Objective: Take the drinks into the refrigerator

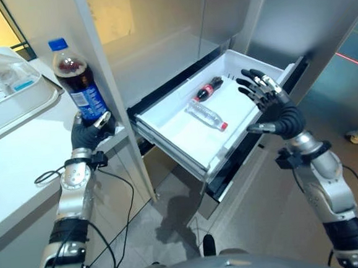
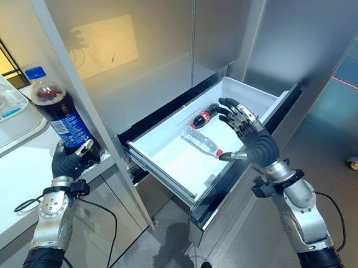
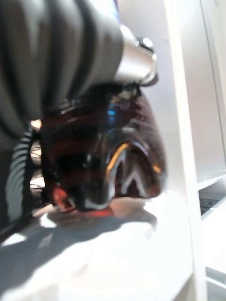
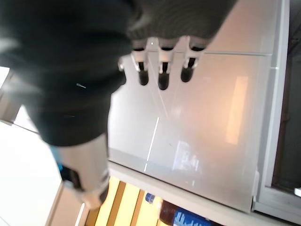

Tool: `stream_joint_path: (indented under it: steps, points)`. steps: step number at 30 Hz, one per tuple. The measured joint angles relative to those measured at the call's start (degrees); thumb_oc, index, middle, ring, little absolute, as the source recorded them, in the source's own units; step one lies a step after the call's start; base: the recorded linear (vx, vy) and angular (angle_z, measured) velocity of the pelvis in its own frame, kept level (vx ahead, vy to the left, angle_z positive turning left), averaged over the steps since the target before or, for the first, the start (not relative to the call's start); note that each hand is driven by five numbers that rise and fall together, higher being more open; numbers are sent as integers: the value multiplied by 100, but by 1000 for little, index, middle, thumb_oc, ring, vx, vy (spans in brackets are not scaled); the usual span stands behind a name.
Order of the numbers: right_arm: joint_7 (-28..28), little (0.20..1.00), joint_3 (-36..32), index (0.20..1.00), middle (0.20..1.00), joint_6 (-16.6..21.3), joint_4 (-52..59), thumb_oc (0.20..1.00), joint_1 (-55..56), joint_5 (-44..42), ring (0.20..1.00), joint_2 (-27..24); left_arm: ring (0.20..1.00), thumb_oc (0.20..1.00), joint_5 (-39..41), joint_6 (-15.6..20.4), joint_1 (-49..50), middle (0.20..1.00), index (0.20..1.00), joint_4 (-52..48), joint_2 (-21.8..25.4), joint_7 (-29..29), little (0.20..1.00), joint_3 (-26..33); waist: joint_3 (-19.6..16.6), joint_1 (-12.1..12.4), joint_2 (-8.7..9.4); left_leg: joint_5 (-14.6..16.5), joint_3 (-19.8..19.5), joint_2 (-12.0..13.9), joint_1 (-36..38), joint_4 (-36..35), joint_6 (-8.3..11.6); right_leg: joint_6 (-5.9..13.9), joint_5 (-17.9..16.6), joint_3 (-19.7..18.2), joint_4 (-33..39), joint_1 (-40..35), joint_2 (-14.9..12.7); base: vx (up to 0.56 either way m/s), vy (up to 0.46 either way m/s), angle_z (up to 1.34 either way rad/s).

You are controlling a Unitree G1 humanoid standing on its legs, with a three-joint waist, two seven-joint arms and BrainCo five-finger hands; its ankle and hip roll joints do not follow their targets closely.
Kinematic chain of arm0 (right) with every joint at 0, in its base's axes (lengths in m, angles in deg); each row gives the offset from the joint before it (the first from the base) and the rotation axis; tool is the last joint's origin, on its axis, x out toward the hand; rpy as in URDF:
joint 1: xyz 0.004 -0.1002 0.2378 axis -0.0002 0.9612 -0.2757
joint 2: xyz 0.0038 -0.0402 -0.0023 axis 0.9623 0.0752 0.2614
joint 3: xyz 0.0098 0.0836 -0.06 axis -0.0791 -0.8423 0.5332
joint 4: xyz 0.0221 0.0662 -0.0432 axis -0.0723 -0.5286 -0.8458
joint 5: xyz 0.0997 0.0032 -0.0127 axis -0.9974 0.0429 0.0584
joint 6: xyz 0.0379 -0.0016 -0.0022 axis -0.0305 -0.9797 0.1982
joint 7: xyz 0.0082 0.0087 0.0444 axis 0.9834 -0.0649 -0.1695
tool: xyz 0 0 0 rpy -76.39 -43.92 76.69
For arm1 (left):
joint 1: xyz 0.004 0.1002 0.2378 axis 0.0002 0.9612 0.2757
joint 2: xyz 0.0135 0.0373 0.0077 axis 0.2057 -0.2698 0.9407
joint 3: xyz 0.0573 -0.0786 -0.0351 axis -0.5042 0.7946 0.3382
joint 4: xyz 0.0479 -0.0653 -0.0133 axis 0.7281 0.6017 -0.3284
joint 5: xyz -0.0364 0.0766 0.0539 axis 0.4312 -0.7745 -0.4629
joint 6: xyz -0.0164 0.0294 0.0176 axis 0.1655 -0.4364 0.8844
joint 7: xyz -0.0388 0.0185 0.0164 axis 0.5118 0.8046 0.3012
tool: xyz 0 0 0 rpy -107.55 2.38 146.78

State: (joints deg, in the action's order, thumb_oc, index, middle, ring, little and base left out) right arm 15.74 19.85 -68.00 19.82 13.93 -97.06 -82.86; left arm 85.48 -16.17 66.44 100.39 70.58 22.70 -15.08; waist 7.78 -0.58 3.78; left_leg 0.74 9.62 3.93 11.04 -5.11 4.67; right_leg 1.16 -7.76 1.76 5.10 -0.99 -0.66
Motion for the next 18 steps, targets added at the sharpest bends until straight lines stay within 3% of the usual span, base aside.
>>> stream_joint_path:
  steps: [18]
  points:
    - [237,1000,-465,1000,1000,0,-520,1000,103,115,1000,26,200,200,1174,-49,1444,200,200,-1607,-519,1150,200,215,-41,140,-12,5,-8,6,-6,1,2,0,1,3,3,2,-28,-8,-2,0]
